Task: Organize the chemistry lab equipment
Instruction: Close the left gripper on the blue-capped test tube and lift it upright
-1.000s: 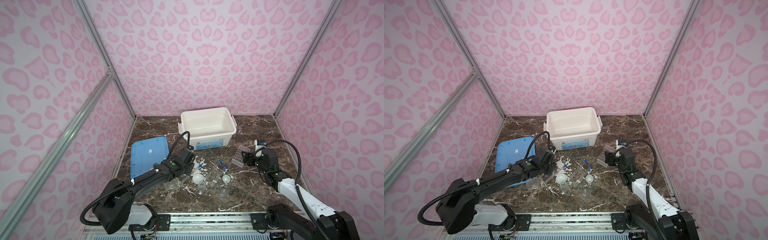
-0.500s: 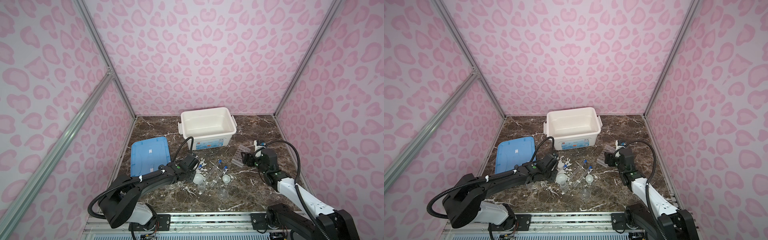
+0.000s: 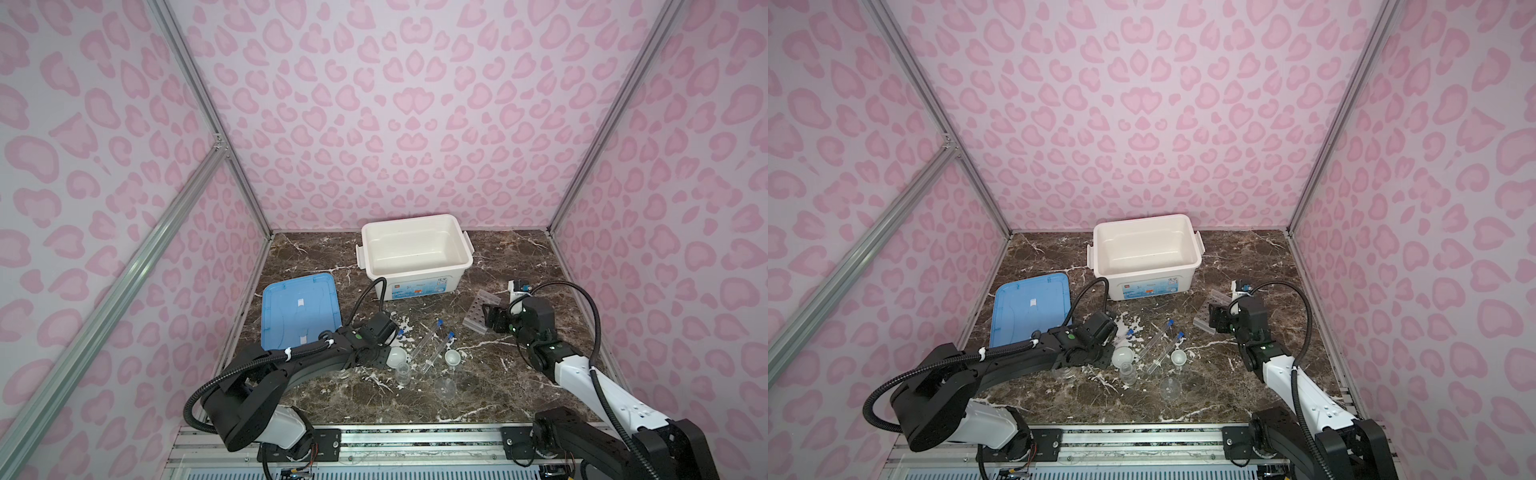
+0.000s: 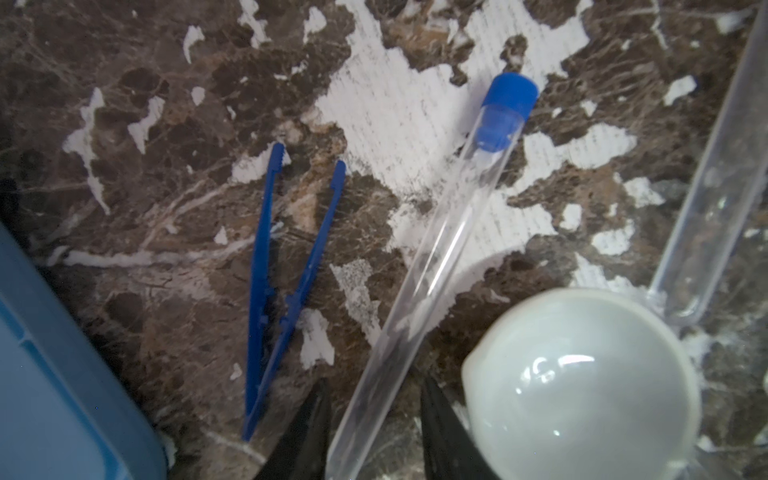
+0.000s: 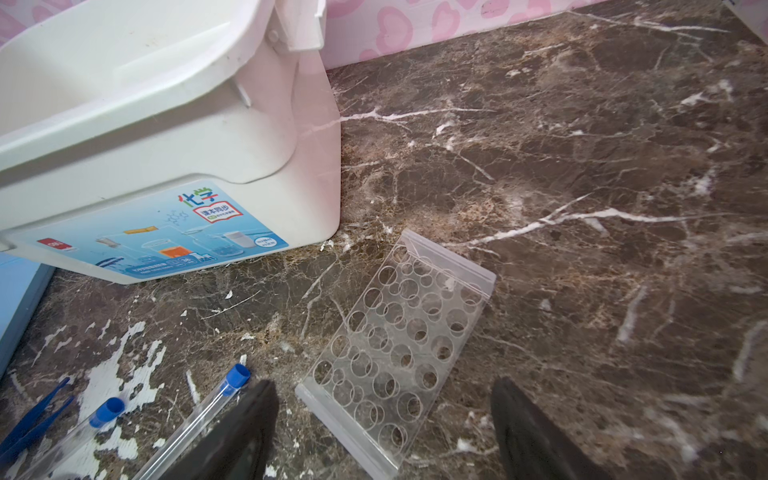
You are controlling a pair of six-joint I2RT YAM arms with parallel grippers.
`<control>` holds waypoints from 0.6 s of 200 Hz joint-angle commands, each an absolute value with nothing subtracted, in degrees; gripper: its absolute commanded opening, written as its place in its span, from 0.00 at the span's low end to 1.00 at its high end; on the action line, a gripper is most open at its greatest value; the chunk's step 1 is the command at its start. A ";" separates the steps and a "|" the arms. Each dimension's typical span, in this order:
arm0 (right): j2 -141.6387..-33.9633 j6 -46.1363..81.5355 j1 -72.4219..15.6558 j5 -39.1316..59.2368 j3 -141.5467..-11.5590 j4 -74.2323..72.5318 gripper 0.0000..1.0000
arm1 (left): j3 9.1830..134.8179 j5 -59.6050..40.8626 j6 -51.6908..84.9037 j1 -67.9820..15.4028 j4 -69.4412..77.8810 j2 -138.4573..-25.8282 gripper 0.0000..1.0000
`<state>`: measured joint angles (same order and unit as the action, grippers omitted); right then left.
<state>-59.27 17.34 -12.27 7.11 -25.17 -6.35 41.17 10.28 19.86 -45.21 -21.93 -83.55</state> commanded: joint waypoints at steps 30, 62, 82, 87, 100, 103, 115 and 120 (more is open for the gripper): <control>-59.68 17.54 -12.38 7.29 -25.06 -6.77 0.82 | 41.26 9.49 20.21 -45.20 -20.65 -85.66 0.37; -59.59 17.52 -12.31 7.23 -25.18 -6.78 0.82 | 41.91 9.14 20.39 -45.22 -20.70 -87.03 0.33; -59.59 17.60 -12.38 7.11 -25.22 -6.79 0.82 | 42.43 9.07 20.15 -45.25 -20.74 -87.86 0.30; -59.59 17.66 -12.37 7.12 -25.28 -6.77 0.82 | 42.53 9.05 20.13 -45.26 -20.87 -88.04 0.29; -59.50 17.62 -12.39 7.10 -25.24 -6.64 0.82 | 42.71 9.06 20.05 -45.26 -20.98 -88.59 0.26; -59.46 17.64 -12.39 7.12 -25.28 -6.60 0.82 | 42.71 9.10 20.04 -45.25 -21.00 -88.68 0.26; -59.33 17.60 -12.32 7.03 -25.27 -6.51 0.82 | 42.80 9.06 19.95 -45.25 -21.01 -88.99 0.24; -59.25 17.57 -12.37 6.95 -25.23 -6.55 0.82 | 42.80 9.11 19.87 -45.26 -21.01 -89.07 0.24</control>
<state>-59.44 17.39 -12.27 7.09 -25.17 -6.33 42.61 9.41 20.05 -45.32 -19.49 -88.18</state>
